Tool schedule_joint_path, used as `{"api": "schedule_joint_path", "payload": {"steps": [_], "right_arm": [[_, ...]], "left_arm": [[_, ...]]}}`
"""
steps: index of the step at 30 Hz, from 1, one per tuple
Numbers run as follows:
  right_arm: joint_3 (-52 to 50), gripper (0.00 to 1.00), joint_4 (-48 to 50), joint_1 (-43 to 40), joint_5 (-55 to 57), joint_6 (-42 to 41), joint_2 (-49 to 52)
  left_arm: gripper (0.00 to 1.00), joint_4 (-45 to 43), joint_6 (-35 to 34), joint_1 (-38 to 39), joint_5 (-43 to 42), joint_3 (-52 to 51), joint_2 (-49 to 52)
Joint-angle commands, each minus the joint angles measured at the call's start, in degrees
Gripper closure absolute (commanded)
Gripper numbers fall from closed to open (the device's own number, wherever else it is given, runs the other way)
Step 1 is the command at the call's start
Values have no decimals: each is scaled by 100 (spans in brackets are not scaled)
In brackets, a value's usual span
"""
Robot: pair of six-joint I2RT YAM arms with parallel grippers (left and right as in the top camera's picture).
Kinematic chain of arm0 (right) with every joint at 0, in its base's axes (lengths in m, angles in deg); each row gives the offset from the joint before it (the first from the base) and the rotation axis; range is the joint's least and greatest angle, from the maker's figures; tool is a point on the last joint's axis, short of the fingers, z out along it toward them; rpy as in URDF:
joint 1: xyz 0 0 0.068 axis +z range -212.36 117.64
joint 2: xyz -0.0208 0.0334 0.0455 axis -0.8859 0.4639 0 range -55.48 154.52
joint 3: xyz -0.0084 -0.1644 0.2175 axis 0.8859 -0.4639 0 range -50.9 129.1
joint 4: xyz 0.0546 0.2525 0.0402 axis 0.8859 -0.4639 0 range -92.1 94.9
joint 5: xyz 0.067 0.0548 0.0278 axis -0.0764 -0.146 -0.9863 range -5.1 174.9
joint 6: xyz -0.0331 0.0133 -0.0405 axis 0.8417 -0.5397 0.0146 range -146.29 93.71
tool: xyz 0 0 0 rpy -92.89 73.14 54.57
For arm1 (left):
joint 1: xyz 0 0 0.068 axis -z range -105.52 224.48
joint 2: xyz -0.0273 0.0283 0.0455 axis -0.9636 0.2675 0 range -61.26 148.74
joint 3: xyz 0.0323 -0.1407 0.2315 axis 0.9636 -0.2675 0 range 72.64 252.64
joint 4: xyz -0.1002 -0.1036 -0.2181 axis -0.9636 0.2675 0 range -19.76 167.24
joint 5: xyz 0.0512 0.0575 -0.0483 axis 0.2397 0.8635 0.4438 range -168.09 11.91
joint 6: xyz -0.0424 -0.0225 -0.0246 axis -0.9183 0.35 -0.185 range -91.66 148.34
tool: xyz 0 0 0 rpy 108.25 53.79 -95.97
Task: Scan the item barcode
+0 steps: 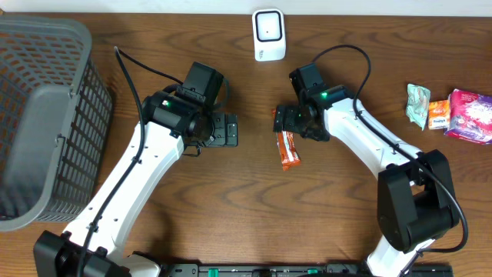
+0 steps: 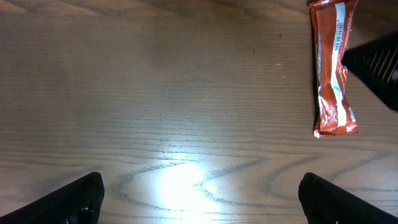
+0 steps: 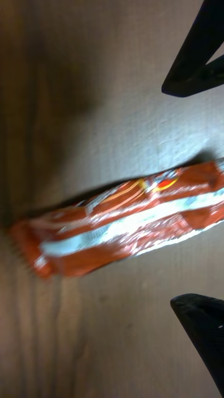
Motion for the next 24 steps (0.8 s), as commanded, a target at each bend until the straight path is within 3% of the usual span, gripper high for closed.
{"api": "schedule_joint_path", "payload": {"steps": [1,3,14,21,24], "right_arm": [[-37,3,164,94,59,-35,2],[-37,4,210,125,63,-37,35],[-42,29,234,127,-389,-28,542],[-44,49,240,140,-433,31,811],[-50,49,243,225,-492,31,931]], "left_arm": [[0,17,72,2,50,2,33],[0,17,72,2,50,2,33],[0,17,72,2,50,2,33],[0,17,72,2,50,2,33],[0,17,72,2,52,2,33]]}}
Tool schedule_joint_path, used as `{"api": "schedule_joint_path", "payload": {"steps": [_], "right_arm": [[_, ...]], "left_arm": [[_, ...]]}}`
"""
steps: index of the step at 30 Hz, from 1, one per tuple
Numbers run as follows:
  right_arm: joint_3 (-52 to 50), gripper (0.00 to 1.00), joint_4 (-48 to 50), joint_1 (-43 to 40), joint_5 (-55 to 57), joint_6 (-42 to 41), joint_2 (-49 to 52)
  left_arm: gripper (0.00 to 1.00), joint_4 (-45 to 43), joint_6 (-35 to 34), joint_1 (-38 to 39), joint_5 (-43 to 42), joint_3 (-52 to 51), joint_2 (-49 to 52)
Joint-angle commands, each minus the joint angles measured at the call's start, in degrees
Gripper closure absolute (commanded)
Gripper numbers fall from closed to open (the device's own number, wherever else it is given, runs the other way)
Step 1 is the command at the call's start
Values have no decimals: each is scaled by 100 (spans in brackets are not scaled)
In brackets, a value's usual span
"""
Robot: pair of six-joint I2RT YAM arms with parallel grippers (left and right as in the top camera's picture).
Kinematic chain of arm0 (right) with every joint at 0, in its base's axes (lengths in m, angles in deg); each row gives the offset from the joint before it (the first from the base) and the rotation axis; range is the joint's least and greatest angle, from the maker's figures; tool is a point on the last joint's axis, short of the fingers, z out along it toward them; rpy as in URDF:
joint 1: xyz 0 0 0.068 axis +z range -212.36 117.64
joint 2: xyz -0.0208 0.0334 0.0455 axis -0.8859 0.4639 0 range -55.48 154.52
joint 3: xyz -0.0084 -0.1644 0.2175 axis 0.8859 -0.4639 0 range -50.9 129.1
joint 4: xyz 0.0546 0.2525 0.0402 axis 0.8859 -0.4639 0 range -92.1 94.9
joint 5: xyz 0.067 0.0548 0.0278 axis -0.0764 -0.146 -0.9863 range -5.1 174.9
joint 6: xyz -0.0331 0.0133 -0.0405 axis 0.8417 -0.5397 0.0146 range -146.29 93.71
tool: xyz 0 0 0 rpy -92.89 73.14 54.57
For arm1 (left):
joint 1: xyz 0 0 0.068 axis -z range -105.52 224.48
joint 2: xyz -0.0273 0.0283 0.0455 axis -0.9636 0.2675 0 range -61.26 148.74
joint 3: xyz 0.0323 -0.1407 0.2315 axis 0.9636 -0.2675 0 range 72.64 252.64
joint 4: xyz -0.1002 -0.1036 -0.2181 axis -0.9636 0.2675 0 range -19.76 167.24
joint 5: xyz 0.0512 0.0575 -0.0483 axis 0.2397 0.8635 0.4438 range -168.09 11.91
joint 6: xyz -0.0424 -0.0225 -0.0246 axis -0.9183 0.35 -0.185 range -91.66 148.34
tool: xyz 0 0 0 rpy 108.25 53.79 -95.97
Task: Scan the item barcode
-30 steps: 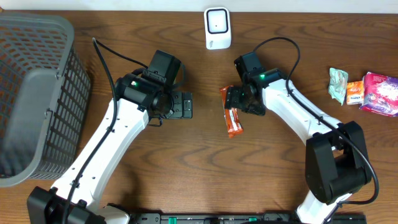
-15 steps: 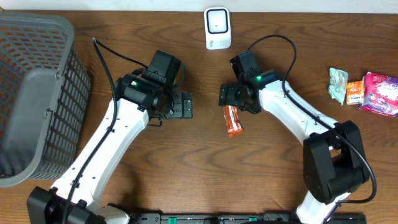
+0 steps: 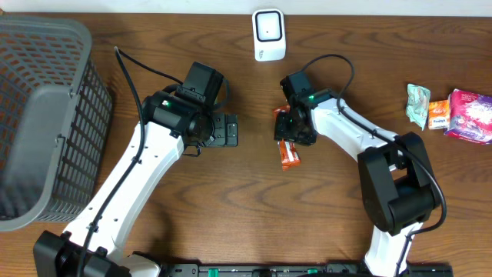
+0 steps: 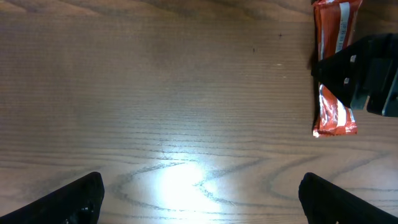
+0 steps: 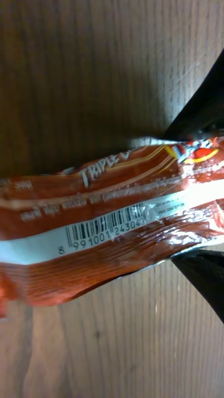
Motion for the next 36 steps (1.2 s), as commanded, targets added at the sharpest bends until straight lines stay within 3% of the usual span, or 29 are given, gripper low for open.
{"api": "schedule_joint_path", "payload": {"steps": [1,2,5,6,12,22,30,36], "right_arm": [[-46,50,11,136,-103,20,247],[-46,54,13,155,-107,17,264],[-44,96,35,184,-107,17,319],[-44,99,28,181,-107,17,315],[343,99,-643,90,511,17,269],[1482,99,-2846,114,3018,-63,269],[946,99,-2938,155,4041,-511,308],[726,96,-2592,234,3661,-542,339]], "left_arm": [[0,17,72,2,50,2,35],[0,17,72,2,50,2,35],[0,17,72,2,52,2,35],[0,17,72,2,50,2,35],[0,17,72,2,50,2,35],[0,17,72,2,50,2,35],[0,17,72,2,50,2,35],[0,17,72,2,50,2,35]]}}
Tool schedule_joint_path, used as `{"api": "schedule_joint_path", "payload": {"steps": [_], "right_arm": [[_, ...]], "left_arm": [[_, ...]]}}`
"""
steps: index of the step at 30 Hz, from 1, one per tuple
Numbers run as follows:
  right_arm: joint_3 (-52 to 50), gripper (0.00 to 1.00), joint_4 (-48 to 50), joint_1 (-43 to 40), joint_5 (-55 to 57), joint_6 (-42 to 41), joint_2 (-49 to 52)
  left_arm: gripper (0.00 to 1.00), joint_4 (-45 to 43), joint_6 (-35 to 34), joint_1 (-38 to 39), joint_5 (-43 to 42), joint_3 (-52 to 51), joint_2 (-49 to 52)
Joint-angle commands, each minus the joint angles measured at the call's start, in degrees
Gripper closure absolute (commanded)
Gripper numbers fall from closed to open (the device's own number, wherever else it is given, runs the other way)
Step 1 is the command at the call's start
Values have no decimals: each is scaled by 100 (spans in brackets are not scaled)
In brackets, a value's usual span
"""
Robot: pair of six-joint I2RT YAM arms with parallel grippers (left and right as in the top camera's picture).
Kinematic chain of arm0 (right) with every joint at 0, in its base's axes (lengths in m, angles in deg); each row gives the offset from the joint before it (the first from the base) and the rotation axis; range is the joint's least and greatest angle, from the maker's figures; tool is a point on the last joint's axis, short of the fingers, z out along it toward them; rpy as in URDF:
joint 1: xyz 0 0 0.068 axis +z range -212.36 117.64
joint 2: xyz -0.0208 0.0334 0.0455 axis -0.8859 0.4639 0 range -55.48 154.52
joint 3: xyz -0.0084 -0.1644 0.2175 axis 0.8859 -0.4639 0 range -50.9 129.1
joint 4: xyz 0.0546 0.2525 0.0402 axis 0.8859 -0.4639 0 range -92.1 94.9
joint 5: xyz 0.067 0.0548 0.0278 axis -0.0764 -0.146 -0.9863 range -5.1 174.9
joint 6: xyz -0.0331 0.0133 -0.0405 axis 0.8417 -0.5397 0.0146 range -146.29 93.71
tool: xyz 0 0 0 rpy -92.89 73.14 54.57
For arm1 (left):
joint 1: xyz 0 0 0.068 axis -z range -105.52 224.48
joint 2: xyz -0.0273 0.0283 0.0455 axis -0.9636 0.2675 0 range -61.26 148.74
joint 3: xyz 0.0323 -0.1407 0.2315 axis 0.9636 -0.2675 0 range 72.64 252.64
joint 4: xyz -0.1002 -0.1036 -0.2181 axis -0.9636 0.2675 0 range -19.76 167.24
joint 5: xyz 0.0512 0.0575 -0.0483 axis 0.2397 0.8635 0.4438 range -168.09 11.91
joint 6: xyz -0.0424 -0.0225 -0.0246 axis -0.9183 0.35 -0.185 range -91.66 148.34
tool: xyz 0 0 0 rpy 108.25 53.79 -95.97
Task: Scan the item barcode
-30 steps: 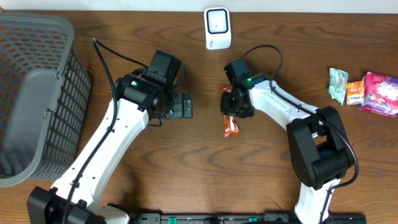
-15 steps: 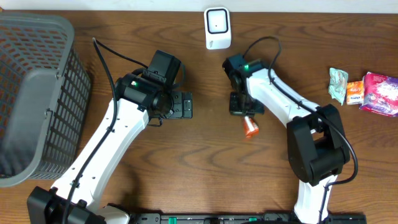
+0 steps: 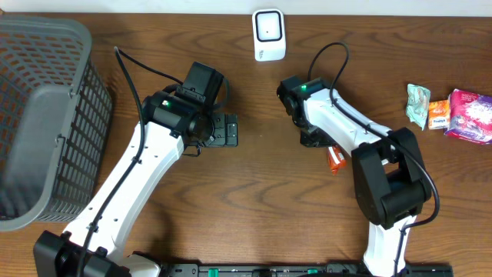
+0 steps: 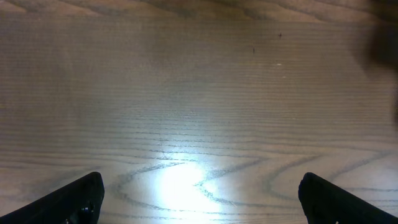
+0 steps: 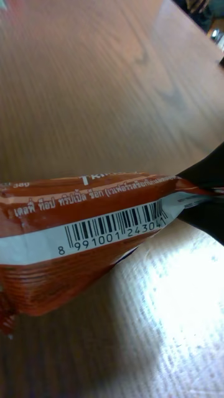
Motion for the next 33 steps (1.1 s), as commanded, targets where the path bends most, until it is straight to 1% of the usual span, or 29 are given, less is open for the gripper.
{"api": "schedule_joint_path", "payload": {"steps": [1,3,4,5,6,10,14,16,17,18,19,20,22,23,25,30,31,33], "right_arm": [[-42,92,201,140,-177,-177,33],[-39,80,448,210,-592,-155,33],[-39,70,560,243,-723,-120,33],[-37,65,623,254,-785,-94,33],[-17,64,673,271,-868,-81,33],[306,66,632,256,-1318,-68,20],[909,67,275,111,-1368,-66,-31],[1257,65,39,-22,-1366,-48,-42],[1432,61,-74,-109,-1373,37,-42],[1639,48,-212,-236,-1390,179,-42],[1777,40,-313,-339,-1392,273,-42],[1875,26,-378,-431,-1390,374,-42],[2035,4,-481,-651,-1388,595,-42],[2076,1,-492,-767,-1390,697,-42],[2087,1,-494,-975,-1405,728,-42],[2076,1,-634,-1388,-1906,750,-42],[2074,1,-691,-1419,-2098,835,-42],[2050,1,-796,-1429,-2610,1338,-42]], "left_arm": [[0,17,72,2,52,2,33],[0,17,72,2,50,2,33],[0,17,72,2,50,2,33],[0,17,72,2,52,2,33],[0,17,72,2,52,2,33],[0,17,72,2,50,2,33],[0,17,72,2,52,2,33],[0,17,72,2,52,2,33],[0,17,72,2,50,2,33],[0,17,72,2,50,2,33],[0,17,72,2,50,2,33],[0,17,72,2,52,2,33],[0,17,72,2,52,2,33],[0,17,72,2,52,2,33],[0,17,72,2,50,2,33],[0,17,72,2,52,2,33],[0,17,72,2,50,2,33],[0,17,72,2,50,2,33]]}}
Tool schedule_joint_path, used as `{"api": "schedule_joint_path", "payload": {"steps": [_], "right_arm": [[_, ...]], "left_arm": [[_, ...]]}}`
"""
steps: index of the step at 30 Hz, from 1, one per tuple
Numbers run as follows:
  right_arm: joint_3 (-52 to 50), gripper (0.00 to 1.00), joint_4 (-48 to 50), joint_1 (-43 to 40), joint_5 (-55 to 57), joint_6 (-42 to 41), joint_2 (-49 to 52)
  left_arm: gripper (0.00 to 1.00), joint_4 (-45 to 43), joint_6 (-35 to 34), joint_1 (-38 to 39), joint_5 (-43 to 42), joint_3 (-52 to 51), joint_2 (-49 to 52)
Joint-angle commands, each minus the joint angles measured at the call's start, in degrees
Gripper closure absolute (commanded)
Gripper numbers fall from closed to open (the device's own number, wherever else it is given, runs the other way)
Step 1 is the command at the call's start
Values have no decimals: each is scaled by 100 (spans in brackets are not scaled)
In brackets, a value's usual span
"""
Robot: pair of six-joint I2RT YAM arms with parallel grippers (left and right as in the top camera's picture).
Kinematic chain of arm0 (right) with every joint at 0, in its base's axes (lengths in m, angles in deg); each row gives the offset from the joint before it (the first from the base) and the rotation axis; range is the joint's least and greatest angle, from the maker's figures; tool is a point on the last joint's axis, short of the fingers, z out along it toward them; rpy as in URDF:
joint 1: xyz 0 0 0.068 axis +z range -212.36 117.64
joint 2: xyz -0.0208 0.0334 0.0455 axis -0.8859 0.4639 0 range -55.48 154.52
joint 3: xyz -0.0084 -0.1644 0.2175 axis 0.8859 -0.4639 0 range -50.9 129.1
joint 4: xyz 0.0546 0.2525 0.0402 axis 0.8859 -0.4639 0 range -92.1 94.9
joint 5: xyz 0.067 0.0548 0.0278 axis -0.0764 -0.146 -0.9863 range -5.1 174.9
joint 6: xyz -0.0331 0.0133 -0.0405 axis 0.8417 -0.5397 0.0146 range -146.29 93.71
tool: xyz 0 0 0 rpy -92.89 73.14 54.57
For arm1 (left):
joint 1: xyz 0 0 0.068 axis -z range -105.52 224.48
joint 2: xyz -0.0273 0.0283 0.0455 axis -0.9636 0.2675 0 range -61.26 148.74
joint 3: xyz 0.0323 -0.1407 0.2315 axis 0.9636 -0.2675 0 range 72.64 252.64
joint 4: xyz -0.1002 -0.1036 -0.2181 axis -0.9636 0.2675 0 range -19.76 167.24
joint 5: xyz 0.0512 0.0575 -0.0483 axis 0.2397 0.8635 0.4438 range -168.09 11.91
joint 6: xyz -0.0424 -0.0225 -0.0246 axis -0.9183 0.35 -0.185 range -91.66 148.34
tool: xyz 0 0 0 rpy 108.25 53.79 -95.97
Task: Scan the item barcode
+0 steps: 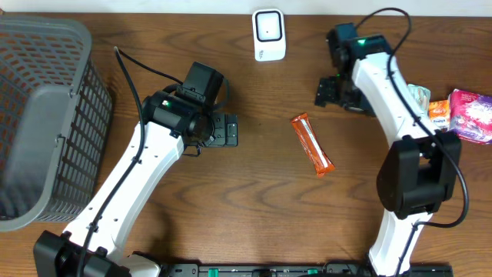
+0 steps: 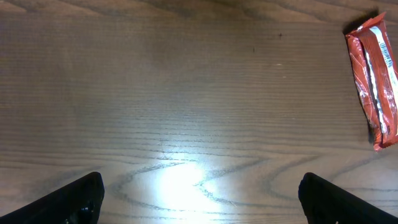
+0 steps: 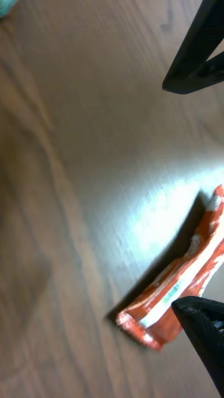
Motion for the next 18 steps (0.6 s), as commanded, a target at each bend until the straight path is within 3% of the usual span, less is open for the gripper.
{"api": "schedule_joint_path", "payload": {"steps": [1,5,8,14,18], "right_arm": [[35,1,-129,44,-929,782,-59],[-57,6,-328,341,-802,990,-59],[-149,17,-361,739,-387,953,-59],[-387,22,-317,1585,929,136,-59],[-922,26,157,2039,1246,46,-59]], "left_arm": [[0,15,72,2,50,2,35],[0,15,72,2,50,2,35],[0,15,72,2,50,2,35],[0,15,72,2,50,2,35],[0,15,72,2,50,2,35]]}}
